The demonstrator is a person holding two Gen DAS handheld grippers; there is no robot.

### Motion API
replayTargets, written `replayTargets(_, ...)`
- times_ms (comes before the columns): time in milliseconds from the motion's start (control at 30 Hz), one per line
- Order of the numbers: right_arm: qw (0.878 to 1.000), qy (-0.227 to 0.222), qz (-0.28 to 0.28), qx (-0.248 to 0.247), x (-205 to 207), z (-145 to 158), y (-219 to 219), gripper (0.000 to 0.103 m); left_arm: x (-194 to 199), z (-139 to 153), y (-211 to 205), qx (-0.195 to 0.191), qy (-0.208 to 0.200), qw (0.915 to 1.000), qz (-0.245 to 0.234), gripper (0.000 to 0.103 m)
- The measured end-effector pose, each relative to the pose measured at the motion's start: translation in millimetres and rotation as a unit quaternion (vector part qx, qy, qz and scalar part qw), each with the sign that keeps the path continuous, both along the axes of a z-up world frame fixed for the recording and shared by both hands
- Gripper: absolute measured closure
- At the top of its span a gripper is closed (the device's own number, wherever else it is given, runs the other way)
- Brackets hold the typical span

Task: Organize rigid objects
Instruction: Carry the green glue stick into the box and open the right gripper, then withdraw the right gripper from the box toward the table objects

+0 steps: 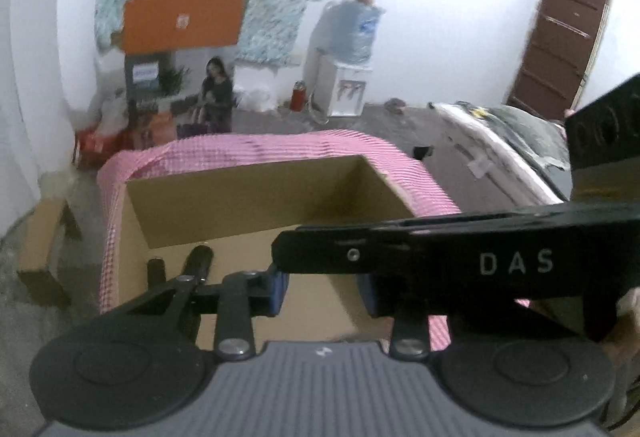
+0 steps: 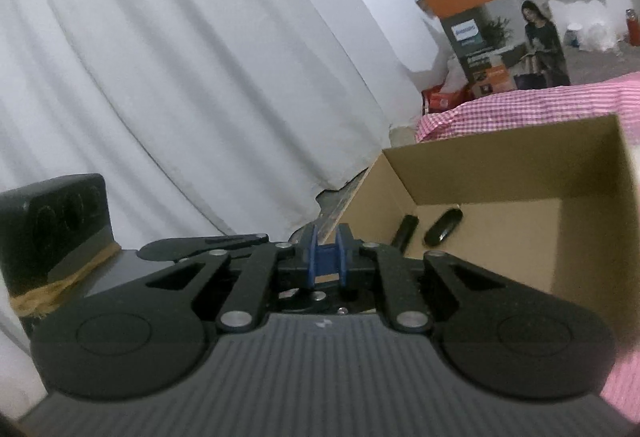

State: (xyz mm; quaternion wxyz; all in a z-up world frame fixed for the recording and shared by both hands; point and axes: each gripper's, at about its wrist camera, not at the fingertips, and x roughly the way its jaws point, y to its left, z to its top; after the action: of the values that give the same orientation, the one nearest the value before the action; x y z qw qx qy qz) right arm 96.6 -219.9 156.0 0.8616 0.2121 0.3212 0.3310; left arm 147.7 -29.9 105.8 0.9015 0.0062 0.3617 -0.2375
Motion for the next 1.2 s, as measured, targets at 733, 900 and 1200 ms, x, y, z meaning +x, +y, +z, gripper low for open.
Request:
replayTargets(733,0.994,0.063,-0.09,0.011,-90.8,-49.5,-98.9,0.086,-85.4,-25.9,21.7,0.016,-0.019,0.9996,-0.015,0.039)
replayTargets(900,0.988,0.096,-0.121,0.026,-123.6,-83.2,-114.0,0.086,-105.7,-47.1,24.7,0.034,0.006,0.9994,-0.009,0.039)
replayTargets(1200,0.986,0.099,-0.127,0.035,-151.1,-96.2,-114.6,0.085,-121.2,-47.0,39.3,0.022,0.01,0.9995,0.02,0.039)
